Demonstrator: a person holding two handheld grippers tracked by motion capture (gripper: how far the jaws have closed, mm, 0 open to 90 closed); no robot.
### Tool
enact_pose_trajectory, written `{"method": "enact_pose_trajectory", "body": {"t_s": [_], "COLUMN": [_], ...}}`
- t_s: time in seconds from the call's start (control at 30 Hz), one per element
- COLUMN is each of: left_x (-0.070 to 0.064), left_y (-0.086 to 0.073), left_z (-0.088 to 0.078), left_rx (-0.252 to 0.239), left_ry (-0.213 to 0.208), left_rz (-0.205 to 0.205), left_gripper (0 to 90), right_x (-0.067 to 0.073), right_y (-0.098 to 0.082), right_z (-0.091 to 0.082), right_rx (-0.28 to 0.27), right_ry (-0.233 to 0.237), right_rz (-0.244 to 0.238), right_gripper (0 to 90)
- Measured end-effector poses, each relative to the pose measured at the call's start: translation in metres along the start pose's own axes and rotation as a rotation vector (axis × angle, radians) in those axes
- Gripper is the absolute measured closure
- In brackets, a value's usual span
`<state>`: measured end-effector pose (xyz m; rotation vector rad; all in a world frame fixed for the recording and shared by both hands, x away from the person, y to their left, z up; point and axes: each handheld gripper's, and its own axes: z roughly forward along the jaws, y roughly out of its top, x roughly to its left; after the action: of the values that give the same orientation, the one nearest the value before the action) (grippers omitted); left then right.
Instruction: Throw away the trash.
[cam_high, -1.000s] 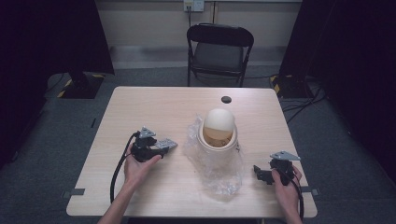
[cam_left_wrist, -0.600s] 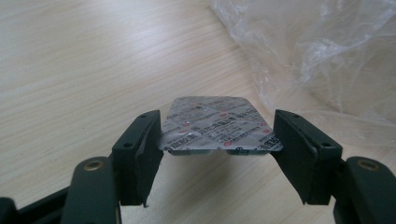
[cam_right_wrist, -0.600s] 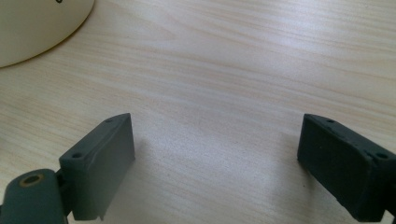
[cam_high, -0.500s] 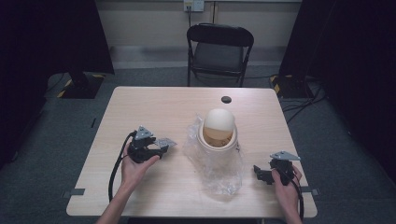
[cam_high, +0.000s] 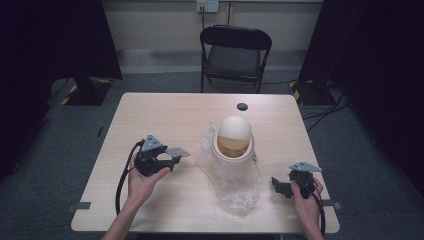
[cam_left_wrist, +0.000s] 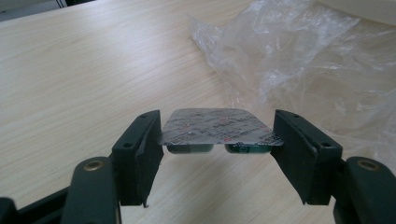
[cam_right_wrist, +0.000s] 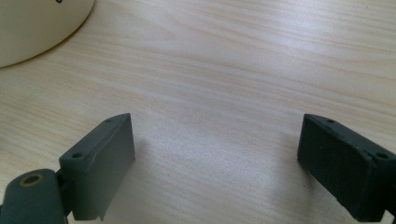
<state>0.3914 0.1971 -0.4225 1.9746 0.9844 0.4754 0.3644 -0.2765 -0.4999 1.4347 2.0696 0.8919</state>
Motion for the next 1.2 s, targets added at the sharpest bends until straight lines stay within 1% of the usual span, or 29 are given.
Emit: {"method": "enact_pose_trajectory", "body": {"t_s": [0.17, 0.27, 0.3, 0.33, 0.37, 0.43, 0.47, 0.5, 0.63, 0.7, 0.73, 0.8, 0.9, 0.93, 1.1, 1.2], "left_x": [-0.002, -0.006, -0.006, -0.009, -0.01, -0.012, -0.013, -0.014, -0.017, -0.019, -0.02, -0.022, -0.026, -0.027, -0.033, -0.037], "left_y": [0.002, 0.007, 0.007, 0.009, 0.01, 0.011, 0.013, 0.015, 0.018, 0.021, 0.023, 0.025, 0.029, 0.03, 0.037, 0.042], "left_z": [-0.004, -0.01, -0.01, -0.012, -0.014, -0.015, -0.017, -0.019, -0.024, -0.028, -0.031, -0.034, -0.038, -0.039, -0.045, -0.048], "left_rx": [-0.012, -0.026, -0.026, -0.04, -0.04, -0.046, -0.049, -0.06, -0.075, -0.088, -0.101, -0.104, -0.117, -0.121, -0.142, -0.155], "left_ry": [-0.011, -0.017, -0.017, -0.024, -0.026, -0.03, -0.033, -0.043, -0.053, -0.055, -0.068, -0.068, -0.077, -0.082, -0.092, -0.106], "left_rz": [-0.006, 0.013, 0.013, 0.01, 0.021, 0.017, 0.028, 0.026, 0.025, 0.036, 0.03, 0.038, 0.042, 0.049, 0.054, 0.058], "left_gripper": [34.2, 34.2, 34.2, 34.2, 34.2, 34.2, 34.2, 34.2, 34.2, 34.2, 34.2, 34.2, 34.2, 34.2, 34.2, 34.2], "right_x": [0.0, 0.0, 0.0, 0.0, 0.0, 0.0, 0.0, 0.0, 0.0, 0.0, 0.0, 0.0, 0.0, 0.0, 0.0, 0.0], "right_y": [0.0, 0.0, 0.0, 0.0, 0.0, 0.0, 0.0, 0.0, 0.0, 0.0, 0.0, 0.0, 0.0, 0.0, 0.0, 0.0], "right_z": [0.0, 0.0, 0.0, 0.0, 0.0, 0.0, 0.0, 0.0, 0.0, 0.0, 0.0, 0.0, 0.0, 0.0, 0.0, 0.0], "right_rx": [0.001, 0.001, 0.001, 0.0, 0.001, 0.001, 0.001, 0.0, 0.0, 0.001, 0.0, 0.001, 0.001, 0.001, 0.001, 0.001], "right_ry": [-0.001, -0.001, -0.001, 0.0, -0.001, 0.0, -0.001, 0.0, 0.0, -0.001, 0.0, -0.001, -0.001, -0.001, -0.001, -0.001], "right_rz": [0.001, 0.001, 0.001, 0.0, 0.001, 0.001, 0.001, 0.0, 0.0, 0.001, 0.0, 0.001, 0.001, 0.001, 0.001, 0.001], "right_gripper": [10.1, 10.1, 10.1, 10.1, 10.1, 10.1, 10.1, 10.1, 10.1, 10.1, 10.1, 10.1, 10.1, 10.1, 10.1, 10.1]}}
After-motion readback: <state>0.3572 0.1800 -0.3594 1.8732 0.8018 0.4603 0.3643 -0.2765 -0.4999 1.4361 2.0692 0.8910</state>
